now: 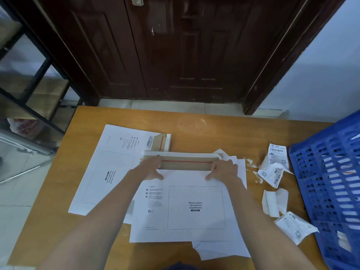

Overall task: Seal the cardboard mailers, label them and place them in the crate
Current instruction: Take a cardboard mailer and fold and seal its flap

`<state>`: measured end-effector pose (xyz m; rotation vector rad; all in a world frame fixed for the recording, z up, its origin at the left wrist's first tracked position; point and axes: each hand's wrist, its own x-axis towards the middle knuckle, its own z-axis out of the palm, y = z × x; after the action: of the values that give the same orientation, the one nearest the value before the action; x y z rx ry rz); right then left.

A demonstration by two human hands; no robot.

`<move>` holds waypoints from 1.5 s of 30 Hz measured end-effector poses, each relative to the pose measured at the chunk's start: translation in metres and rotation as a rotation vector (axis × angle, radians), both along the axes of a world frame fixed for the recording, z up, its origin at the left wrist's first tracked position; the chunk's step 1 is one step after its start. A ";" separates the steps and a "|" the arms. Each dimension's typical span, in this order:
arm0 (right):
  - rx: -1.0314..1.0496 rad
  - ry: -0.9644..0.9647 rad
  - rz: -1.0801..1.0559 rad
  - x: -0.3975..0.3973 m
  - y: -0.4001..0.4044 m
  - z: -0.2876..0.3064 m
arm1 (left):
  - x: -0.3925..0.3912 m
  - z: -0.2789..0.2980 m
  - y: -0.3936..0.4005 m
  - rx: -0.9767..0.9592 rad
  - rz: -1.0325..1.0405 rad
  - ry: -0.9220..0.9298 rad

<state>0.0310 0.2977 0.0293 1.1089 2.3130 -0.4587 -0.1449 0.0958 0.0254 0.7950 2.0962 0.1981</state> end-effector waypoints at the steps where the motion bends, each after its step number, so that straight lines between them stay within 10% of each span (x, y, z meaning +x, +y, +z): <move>1: 0.022 -0.006 -0.001 0.000 -0.002 -0.001 | -0.001 0.000 -0.001 0.010 0.015 -0.007; 8: 0.182 0.093 -0.113 0.004 -0.027 -0.015 | 0.007 -0.001 0.001 -0.070 -0.287 0.542; 12: 0.285 0.290 -0.061 0.002 -0.051 -0.017 | 0.015 -0.005 -0.006 -0.060 -0.113 0.604; 16: -0.088 0.316 -0.157 -0.003 -0.070 -0.017 | 0.021 -0.005 -0.023 0.022 0.214 0.622; 22: -0.100 0.128 -0.271 -0.023 -0.076 -0.014 | 0.021 0.002 -0.044 -0.102 0.563 0.355; 28: -0.323 0.540 -0.078 -0.068 -0.091 0.012 | 0.024 -0.006 -0.043 -0.018 0.688 0.092; 45: -0.359 0.550 0.035 -0.089 -0.108 0.016 | 0.023 -0.015 -0.048 0.274 0.862 -0.285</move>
<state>-0.0583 0.1900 0.0456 0.8336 2.5468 -1.2392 -0.1220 0.0473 0.0101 -0.0486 2.0283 1.0111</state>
